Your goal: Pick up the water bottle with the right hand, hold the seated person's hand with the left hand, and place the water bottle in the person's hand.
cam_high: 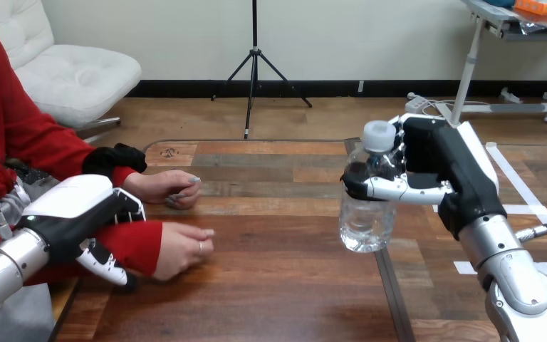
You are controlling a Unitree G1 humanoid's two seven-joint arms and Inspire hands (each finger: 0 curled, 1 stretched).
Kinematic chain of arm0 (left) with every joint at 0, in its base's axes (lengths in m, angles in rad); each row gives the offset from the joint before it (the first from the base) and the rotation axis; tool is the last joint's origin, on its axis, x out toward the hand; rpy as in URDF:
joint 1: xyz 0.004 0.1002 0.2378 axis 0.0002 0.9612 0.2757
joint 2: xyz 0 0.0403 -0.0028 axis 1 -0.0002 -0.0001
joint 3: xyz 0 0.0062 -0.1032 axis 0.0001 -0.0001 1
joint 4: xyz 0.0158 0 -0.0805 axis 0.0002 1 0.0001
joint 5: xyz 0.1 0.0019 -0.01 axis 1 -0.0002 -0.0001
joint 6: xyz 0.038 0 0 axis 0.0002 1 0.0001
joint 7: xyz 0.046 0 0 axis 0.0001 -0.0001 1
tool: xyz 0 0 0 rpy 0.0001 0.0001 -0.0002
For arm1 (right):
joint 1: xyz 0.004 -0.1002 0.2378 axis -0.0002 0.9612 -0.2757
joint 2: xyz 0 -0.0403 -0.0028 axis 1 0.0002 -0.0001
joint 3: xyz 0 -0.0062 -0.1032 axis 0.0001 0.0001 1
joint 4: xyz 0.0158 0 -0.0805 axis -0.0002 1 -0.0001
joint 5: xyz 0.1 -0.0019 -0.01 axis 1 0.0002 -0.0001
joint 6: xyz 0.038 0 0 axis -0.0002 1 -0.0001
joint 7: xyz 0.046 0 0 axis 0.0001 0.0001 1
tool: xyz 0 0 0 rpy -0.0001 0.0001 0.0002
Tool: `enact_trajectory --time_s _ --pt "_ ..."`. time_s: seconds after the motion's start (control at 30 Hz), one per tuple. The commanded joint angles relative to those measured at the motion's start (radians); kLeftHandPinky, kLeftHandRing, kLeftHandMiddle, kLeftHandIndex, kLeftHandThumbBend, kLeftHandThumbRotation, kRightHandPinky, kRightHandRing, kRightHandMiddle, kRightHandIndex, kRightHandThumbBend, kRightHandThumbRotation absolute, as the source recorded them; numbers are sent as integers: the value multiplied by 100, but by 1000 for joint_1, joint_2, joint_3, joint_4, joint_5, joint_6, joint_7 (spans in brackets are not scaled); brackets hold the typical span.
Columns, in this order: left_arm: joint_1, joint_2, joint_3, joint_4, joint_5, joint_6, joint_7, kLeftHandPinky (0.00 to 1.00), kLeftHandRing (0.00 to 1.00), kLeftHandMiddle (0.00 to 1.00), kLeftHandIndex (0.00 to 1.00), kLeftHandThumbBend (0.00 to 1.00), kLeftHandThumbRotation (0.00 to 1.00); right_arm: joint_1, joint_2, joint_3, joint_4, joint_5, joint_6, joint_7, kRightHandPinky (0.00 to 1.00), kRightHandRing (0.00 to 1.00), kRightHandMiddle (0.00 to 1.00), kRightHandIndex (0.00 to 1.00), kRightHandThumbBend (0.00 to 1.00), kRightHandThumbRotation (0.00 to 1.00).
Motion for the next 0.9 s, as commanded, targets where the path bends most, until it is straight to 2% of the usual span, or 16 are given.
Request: enact_trajectory --time_s 0.0,0.6,0.87 --pt "-25 -36 35 -54 -32 -33 28 37 40 45 46 83 0 -103 13 4 -5 4 -35 -6 23 28 39 41 86 0" --pt "-8 -43 71 -66 -52 -56 7 36 39 44 45 85 0 -124 14 12 55 7 -83 2 23 28 39 41 88 0" --pt "-2 -44 80 -70 -58 -67 9 35 38 44 45 85 0 -130 19 11 64 11 -79 3 23 28 39 42 88 0"
